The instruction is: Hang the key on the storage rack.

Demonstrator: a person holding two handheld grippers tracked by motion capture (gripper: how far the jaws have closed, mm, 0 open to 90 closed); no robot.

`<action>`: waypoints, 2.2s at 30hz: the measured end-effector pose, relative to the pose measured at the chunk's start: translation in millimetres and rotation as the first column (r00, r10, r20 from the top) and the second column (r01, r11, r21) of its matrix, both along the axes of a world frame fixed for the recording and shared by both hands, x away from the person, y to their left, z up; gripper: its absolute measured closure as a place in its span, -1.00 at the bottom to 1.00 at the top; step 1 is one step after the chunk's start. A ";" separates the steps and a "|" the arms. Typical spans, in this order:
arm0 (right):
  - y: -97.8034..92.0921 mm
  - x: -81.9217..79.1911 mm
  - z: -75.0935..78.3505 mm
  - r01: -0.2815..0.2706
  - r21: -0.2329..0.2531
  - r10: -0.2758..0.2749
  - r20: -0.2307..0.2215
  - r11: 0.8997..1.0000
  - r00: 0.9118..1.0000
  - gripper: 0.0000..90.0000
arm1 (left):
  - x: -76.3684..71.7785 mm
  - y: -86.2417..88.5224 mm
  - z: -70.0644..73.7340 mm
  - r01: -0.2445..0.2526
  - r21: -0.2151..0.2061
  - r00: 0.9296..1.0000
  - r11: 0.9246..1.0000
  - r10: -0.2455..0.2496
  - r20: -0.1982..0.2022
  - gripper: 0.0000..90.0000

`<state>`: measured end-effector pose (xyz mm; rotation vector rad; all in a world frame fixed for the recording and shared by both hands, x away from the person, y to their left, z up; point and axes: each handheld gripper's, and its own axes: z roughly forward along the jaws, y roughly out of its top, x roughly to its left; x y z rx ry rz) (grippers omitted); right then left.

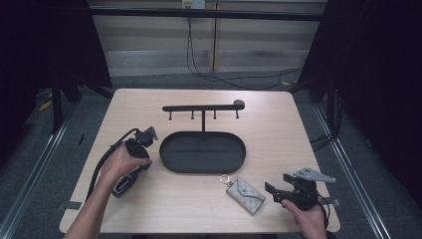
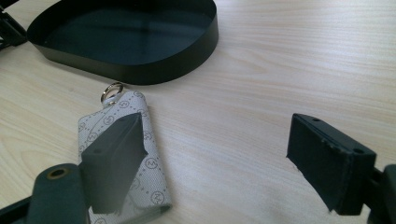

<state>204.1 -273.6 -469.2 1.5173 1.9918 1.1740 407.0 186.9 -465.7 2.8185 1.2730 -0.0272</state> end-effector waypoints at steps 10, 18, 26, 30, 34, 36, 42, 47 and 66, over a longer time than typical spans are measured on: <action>-0.3 1.9 -1.1 0.014 -0.002 -0.014 -0.013 1.000 1.000 -0.55 | 3.4 1.8 -0.3 0.001 -0.018 1.000 1.000 -0.002 -0.022 0.57; -0.1 1.9 -1.1 0.016 -0.006 -0.017 -0.013 1.000 1.000 -0.55 | 4.1 10.8 7.6 -0.024 -0.038 1.000 0.999 0.023 -0.021 0.57; 0.0 2.0 -1.4 0.016 -0.006 -0.016 -0.015 1.000 1.000 -0.55 | 1.7 14.7 22.0 -0.028 -0.046 1.000 0.999 0.028 -0.014 0.57; -0.2 1.8 -1.4 0.018 -0.008 -0.019 -0.015 1.000 1.000 -0.55 | -1.0 14.7 26.6 -0.032 -0.055 0.999 0.998 0.032 -0.001 0.57; -0.3 1.8 -1.5 0.019 -0.009 -0.019 -0.014 1.000 1.000 -0.55 | -3.1 16.6 34.9 -0.029 -0.071 1.000 0.997 0.030 0.010 0.57; -0.2 1.7 -1.4 0.020 -0.009 -0.020 -0.015 1.000 1.000 -0.55 | -3.6 18.5 40.4 -0.026 -0.089 1.000 0.996 0.027 0.015 0.57; -0.6 1.3 -1.3 0.024 -0.008 -0.024 -0.013 1.000 1.000 -0.55 | -5.3 21.3 55.3 -0.032 -0.091 0.999 0.995 0.034 0.029 0.57; -0.6 1.3 -1.4 0.024 -0.008 -0.024 -0.014 1.000 1.000 -0.55 | -6.2 23.1 64.2 -0.018 -0.106 0.999 0.994 0.022 0.036 0.57; -1.6 2.0 -2.1 0.023 0.007 -0.023 -0.027 1.000 0.999 -0.54 | -7.0 26.7 102.5 -0.019 -0.088 0.997 0.996 0.026 0.072 0.57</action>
